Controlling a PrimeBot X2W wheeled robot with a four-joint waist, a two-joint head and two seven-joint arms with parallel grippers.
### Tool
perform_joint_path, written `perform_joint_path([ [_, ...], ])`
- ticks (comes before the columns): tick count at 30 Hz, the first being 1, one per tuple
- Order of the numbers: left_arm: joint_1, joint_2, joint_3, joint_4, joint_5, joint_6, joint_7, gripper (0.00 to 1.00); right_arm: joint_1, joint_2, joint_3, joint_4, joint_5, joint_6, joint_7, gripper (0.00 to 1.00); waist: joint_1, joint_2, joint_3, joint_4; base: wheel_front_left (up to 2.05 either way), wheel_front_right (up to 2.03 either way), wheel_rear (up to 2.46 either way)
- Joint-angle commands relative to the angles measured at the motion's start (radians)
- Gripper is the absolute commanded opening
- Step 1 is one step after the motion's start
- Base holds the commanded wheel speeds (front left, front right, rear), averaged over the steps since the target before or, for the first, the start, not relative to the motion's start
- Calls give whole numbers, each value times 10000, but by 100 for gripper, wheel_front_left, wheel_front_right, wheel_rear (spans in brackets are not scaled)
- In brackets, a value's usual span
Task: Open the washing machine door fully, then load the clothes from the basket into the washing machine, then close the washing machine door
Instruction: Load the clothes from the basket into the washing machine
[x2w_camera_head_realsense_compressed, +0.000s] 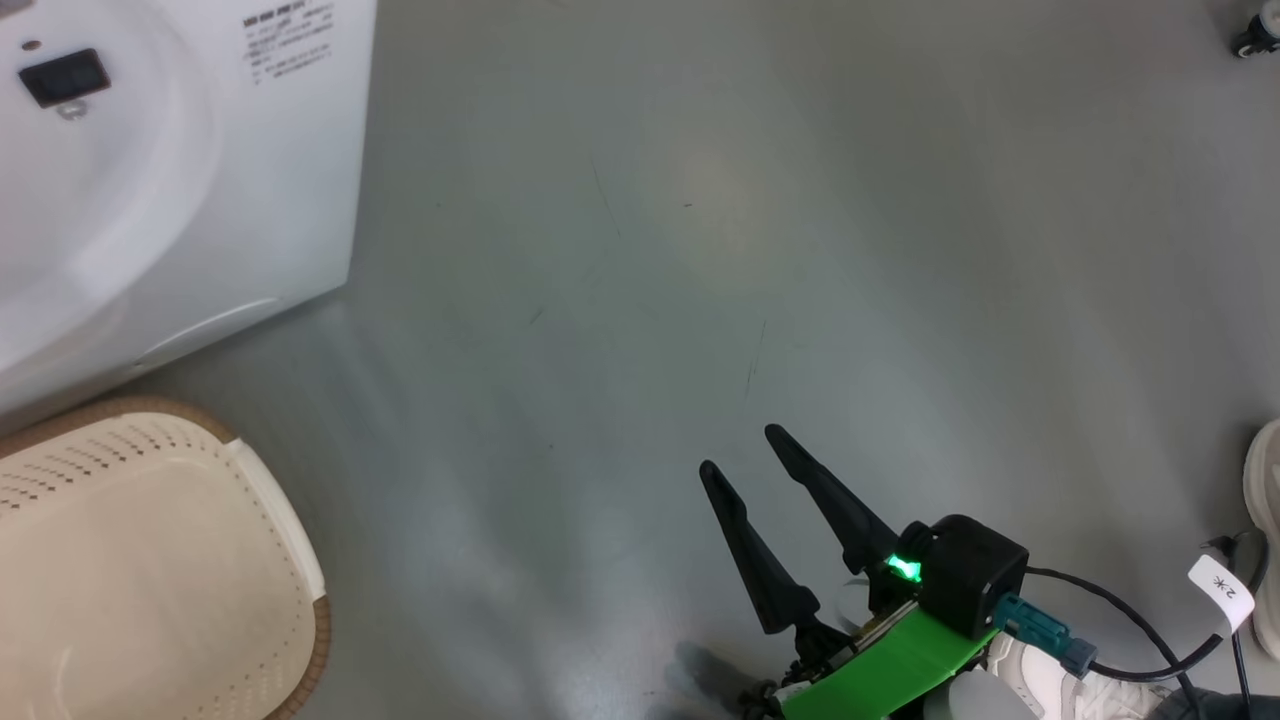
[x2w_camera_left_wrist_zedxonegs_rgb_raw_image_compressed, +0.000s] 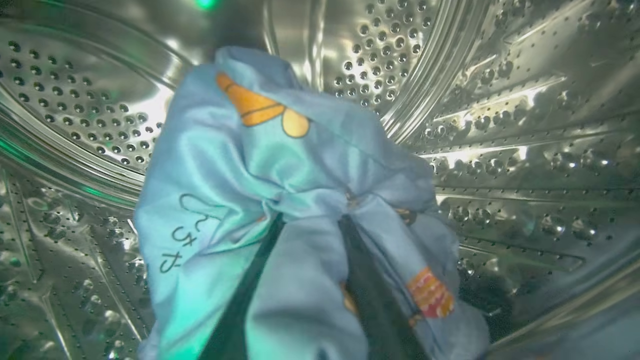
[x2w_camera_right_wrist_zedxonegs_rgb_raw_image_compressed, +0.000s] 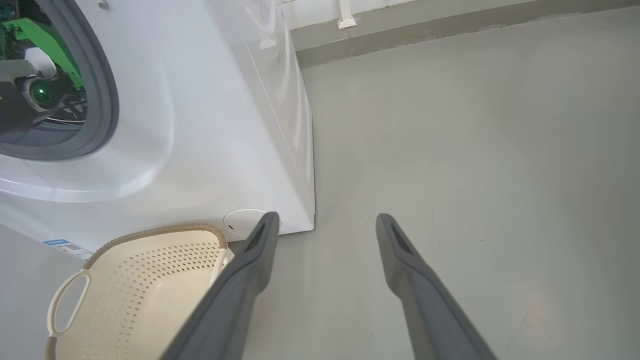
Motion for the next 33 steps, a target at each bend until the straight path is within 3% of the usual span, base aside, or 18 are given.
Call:
perform_joint_path([
  [1,-248,562,117,-182,93,115,-64,100,88,-34,145,-208,42,62,-48,100,0,0,-33,21,0,0,0],
  [6,-481,312,-17,819,124,460,415,100,106,-34,81,-101,20,62,-48,100,0,0,-375,307,0,0,0],
  [12,-745,-109,-313,1497,140,398,770,100,2,-34,61,37,-64,62,-48,100,0,0,-875,710,0,0,0],
  [21,61,-1019,-195,2128,-344,659,149,100,27,-34,-195,377,-326,62,-48,100,0,0,-1997,1393,0,0,0],
  [27,1038,-1738,-6,1863,-750,715,-46,100,161,-34,-441,510,-485,62,-48,100,0,0,-2768,1844,0,0,0],
  [33,2519,-2482,190,551,-1048,682,-61,100,413,-34,-694,685,-683,62,-48,100,0,0,-3556,2397,0,0,0],
])
